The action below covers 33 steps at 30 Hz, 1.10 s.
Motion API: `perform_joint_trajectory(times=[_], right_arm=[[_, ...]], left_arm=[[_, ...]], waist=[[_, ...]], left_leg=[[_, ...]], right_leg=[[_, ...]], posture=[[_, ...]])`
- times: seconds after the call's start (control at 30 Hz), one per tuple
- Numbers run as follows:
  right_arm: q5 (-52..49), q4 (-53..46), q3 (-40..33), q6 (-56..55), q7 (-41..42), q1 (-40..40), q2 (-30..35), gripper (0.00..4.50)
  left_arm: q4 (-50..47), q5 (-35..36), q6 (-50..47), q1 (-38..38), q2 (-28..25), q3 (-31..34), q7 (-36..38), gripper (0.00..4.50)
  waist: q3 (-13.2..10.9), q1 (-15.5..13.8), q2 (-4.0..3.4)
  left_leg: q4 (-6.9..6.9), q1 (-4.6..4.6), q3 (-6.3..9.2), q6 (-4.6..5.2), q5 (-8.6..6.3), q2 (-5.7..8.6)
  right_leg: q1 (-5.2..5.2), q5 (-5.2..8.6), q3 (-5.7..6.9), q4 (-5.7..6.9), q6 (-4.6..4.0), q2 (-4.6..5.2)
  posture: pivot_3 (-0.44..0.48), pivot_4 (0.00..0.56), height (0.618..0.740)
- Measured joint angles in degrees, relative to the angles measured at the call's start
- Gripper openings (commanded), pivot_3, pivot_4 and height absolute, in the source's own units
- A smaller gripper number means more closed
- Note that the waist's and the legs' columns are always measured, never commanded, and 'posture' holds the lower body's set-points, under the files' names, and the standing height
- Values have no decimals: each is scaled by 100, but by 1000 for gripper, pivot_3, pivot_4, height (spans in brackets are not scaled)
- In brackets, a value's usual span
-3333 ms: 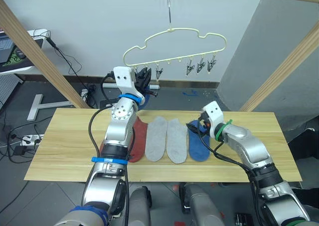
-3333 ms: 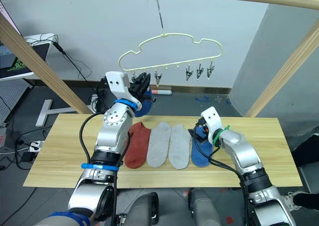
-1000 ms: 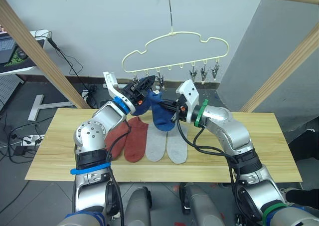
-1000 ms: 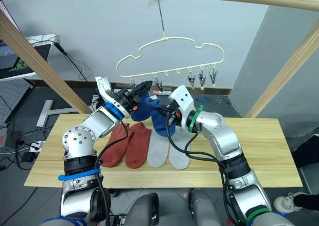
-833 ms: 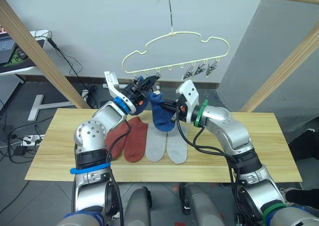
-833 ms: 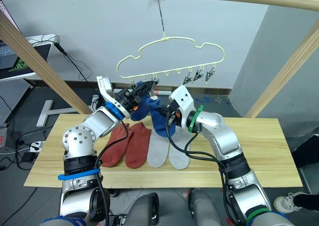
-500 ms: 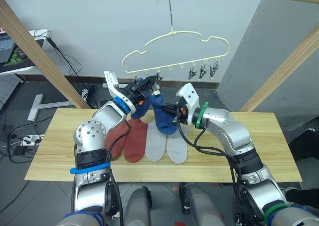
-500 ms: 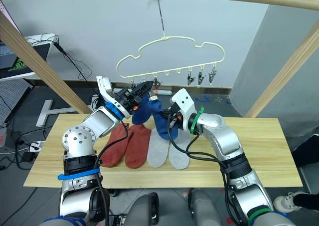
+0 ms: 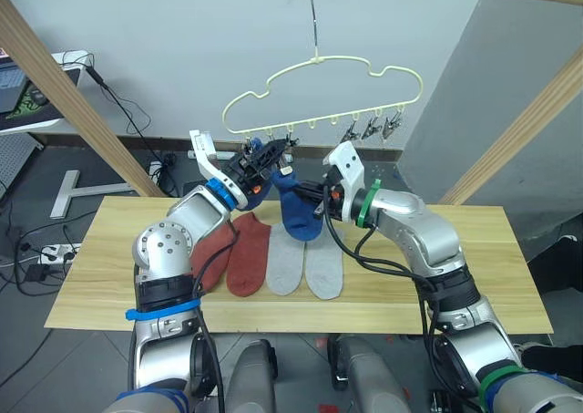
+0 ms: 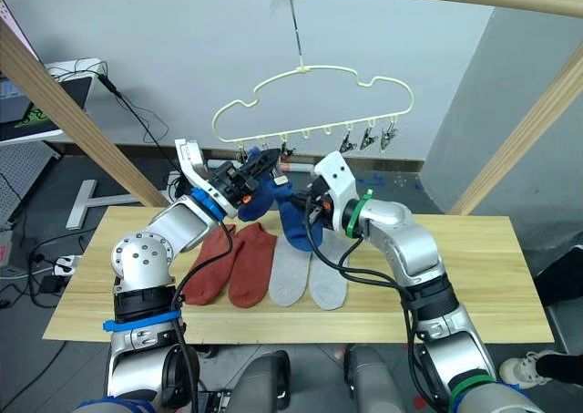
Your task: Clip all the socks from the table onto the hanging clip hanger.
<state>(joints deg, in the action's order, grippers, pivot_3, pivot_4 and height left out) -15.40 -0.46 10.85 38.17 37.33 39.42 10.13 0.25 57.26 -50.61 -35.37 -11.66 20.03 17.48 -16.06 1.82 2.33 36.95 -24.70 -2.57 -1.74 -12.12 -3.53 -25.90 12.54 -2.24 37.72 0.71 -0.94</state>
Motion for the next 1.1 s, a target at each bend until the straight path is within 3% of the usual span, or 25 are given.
perform_joint_trajectory(times=[0.4,0.83,0.87,0.93,1.1], right_arm=[[-191,-100,-84,232,-126,74,-47,20],[-216,-105,-80,157,-167,73,-59,0],[-208,-101,-79,126,-195,72,-75,0],[-205,-78,-83,105,-248,71,-118,0],[-295,-17,-123,171,-276,49,-287,1385]], left_arm=[[-15,-5,74,1,-5,-58,7,149],[-70,54,200,61,-116,37,-126,4281],[-143,127,154,121,-174,82,-185,4486],[-320,282,3,258,-290,152,-252,4486],[-894,725,-411,841,-660,367,-593,4500]], waist=[[0,0,0],[0,4,-1],[0,7,0],[-1,5,-1],[-1,-6,-1]], left_leg=[[0,-5,25,0,0,0],[-1,-6,33,0,0,-1],[-2,-7,36,0,0,-2],[-3,-8,40,0,0,-3],[-3,-10,47,0,0,-5]], right_leg=[[-2,0,6,-1,0,0],[-4,0,7,-2,0,-1],[-5,0,7,-2,0,-1],[-6,0,8,-2,0,-1],[-9,0,10,1,0,0]], posture=[[-2,280,740],[11,281,740],[11,281,740],[21,281,740],[43,280,740]])
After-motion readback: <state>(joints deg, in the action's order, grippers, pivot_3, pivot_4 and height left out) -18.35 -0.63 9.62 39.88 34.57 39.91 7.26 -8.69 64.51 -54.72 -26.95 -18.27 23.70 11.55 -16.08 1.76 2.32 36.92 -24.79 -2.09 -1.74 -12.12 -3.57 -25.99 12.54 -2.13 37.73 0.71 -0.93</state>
